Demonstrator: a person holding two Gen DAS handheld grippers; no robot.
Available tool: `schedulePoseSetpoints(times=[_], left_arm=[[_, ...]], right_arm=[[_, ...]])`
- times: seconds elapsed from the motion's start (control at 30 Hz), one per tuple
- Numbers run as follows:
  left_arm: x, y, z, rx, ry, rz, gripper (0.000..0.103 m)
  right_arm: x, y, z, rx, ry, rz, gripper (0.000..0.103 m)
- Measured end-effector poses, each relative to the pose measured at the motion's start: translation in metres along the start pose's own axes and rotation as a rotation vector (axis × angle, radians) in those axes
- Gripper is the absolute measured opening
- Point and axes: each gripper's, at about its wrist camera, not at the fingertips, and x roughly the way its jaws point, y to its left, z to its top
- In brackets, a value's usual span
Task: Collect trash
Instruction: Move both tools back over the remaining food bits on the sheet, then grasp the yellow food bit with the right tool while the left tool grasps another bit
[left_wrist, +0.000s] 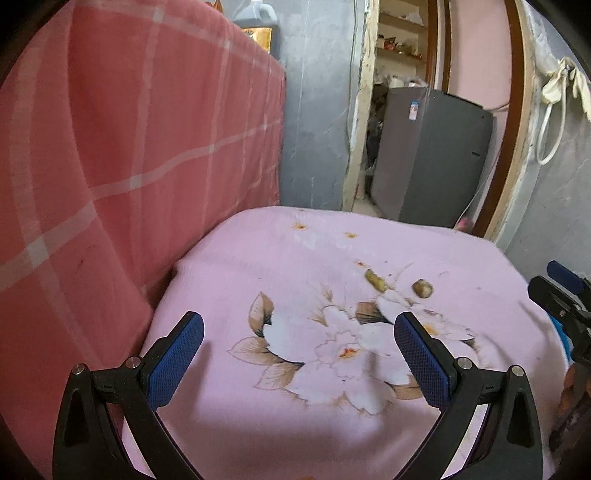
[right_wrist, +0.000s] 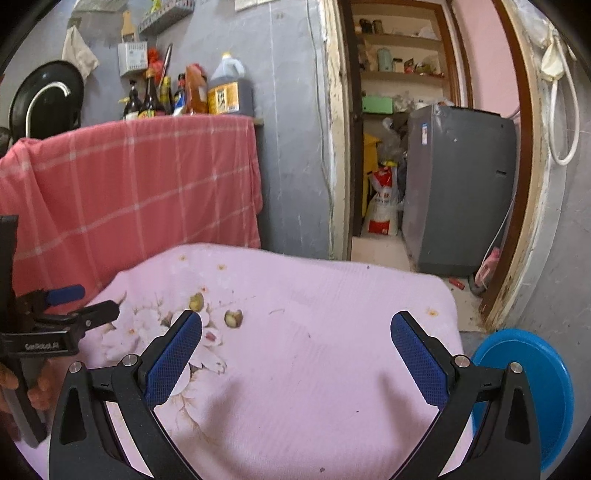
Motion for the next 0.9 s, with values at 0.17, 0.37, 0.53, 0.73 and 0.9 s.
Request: schedulePoseSetpoints(times=[0.17, 0.37, 0.53, 0.73, 0.9], left_arm=[[0.009, 0.001, 0.002, 0.006, 0.02, 0.015, 0.101], [0.015, 0.002, 0.006, 0.024, 0.032, 0.018, 0.101], [0.017, 0.001, 0.011, 0.045, 0.041, 0.025, 0.101], [0.026, 0.007, 0.012, 0.042, 0.081, 0.029, 0.101], [0.032, 0.011, 0.009, 0.016, 0.11, 0.025, 0.101]], right_arm=[[0.016, 0.003, -0.002, -0.012, 0.073, 0.011, 0.103], [0.042, 0.01, 0.004, 0.017, 0.157, 0.083, 0.103], [0.072, 0.025, 0.009, -0.016, 0.246, 0.122, 0.091], [0.102, 0.033, 0.006, -0.03, 0.392, 0.182, 0.062], [0.114, 0.033, 0.011, -0.044, 0.416, 0.177, 0.047]])
